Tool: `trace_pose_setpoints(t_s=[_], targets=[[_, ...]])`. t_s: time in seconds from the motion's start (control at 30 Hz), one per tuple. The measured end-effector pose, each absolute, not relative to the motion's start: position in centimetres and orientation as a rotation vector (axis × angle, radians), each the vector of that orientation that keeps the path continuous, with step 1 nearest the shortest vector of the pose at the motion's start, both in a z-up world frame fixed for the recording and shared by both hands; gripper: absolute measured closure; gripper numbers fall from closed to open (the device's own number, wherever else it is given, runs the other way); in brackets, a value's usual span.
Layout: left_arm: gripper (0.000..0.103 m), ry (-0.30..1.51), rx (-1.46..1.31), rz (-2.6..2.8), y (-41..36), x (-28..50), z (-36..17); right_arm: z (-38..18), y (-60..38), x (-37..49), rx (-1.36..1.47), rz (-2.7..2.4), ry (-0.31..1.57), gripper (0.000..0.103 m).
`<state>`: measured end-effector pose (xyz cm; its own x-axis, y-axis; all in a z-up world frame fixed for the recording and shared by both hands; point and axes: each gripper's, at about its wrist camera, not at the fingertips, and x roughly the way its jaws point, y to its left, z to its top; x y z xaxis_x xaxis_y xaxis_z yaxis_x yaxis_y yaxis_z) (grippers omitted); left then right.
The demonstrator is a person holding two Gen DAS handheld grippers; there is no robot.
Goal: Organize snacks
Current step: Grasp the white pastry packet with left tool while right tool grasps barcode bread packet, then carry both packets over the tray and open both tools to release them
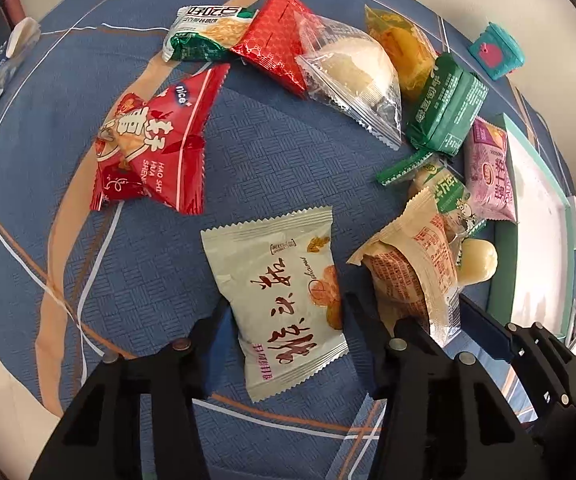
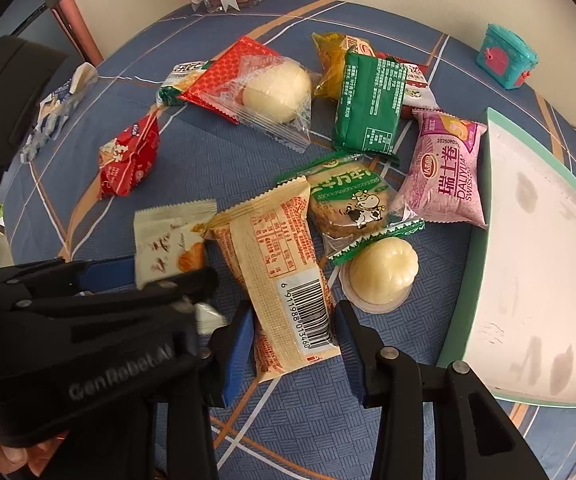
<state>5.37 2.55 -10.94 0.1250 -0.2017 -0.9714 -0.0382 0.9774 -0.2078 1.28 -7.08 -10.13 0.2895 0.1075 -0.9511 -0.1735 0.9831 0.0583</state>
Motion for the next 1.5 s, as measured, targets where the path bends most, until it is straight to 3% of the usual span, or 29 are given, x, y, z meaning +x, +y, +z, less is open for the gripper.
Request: trace_pose_setpoints(t_s=[0.33, 0.7, 1.5], targets=[[0.050, 1.351, -0.248, -0.110, 4.4, 4.8, -8.3, -8.4, -7.3, 1.0, -0.008, 0.211, 1.230, 0.069], [0.050, 1.198, -0.226, -0.117, 5.2, 4.3, -1.5, -3.1, -8.4, -0.8, 0.073, 0.214, 1.081, 0.070], [0.049, 1.169, -0.039, -0.411, -13.6, 9.0, -0.9, -3.3, -28.6, 1.0, 0.397, -0.432, 1.019, 0.070]])
